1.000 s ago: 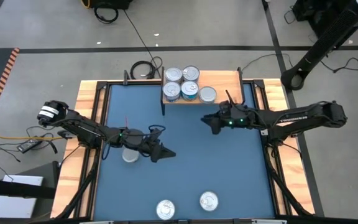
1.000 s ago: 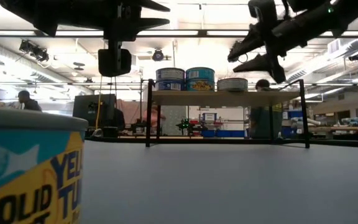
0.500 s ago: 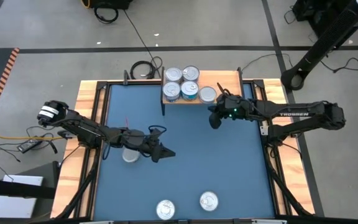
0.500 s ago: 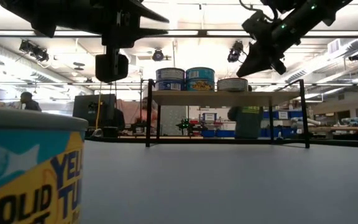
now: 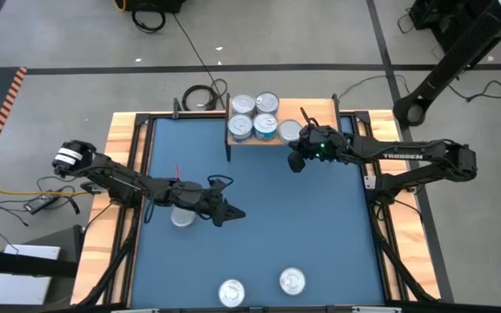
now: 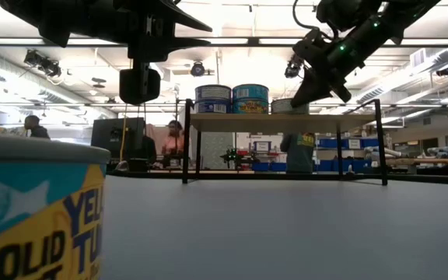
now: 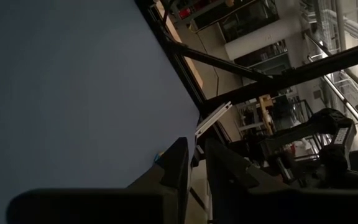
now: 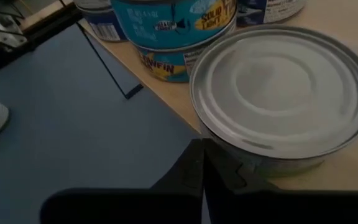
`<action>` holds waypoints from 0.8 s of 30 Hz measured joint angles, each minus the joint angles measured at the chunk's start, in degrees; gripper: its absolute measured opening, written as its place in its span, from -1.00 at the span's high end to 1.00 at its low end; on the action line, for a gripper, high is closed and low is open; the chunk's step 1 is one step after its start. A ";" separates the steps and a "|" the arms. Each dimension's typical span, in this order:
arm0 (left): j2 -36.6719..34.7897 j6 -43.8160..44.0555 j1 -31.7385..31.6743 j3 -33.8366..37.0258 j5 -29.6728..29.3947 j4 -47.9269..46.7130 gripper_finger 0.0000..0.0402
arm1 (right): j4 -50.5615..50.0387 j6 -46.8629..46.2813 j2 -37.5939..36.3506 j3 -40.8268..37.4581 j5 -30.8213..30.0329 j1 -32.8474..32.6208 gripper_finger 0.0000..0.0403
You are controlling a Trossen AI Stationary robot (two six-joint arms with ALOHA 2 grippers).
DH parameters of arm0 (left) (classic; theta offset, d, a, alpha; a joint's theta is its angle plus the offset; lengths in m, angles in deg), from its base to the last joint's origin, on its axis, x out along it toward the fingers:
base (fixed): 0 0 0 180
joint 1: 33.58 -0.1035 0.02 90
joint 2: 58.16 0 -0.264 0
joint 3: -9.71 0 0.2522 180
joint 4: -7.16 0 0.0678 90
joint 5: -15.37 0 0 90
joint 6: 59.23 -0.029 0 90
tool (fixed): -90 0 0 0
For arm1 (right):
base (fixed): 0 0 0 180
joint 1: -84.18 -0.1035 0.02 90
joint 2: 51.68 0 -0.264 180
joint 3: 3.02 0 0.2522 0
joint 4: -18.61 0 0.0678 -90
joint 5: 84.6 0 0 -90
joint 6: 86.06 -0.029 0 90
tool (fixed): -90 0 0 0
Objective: Stack canned seafood by type on shelf
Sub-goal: Put the green tuna on the shelf, then stack the green tuna can on top of the green tuna can on the shelf
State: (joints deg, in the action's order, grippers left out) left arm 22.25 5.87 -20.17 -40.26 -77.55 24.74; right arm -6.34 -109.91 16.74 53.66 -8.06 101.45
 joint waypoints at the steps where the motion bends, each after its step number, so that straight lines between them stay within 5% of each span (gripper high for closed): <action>1: 0.00 0.00 0.00 0.00 0.02 -0.02 0.70 | 0.18 0.01 -0.02 0.00 -0.15 0.18 0.96; 15: -2.87 -0.10 1.00 -0.64 0.83 -4.03 0.81 | 1.28 -1.96 -0.99 0.00 6.21 0.23 0.95; 19: -10.23 -1.14 3.62 -6.35 0.14 -26.64 0.97 | 1.21 -2.08 -2.16 0.00 8.91 -1.68 0.97; 24: -14.41 10.54 10.76 -15.24 -11.28 -59.20 0.98 | 0.77 -2.11 -3.32 -0.02 9.69 -5.01 0.96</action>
State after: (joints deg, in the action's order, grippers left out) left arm 7.83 16.41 -9.41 -55.50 -88.83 -34.47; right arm -5.57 -112.02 13.42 53.64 1.63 96.44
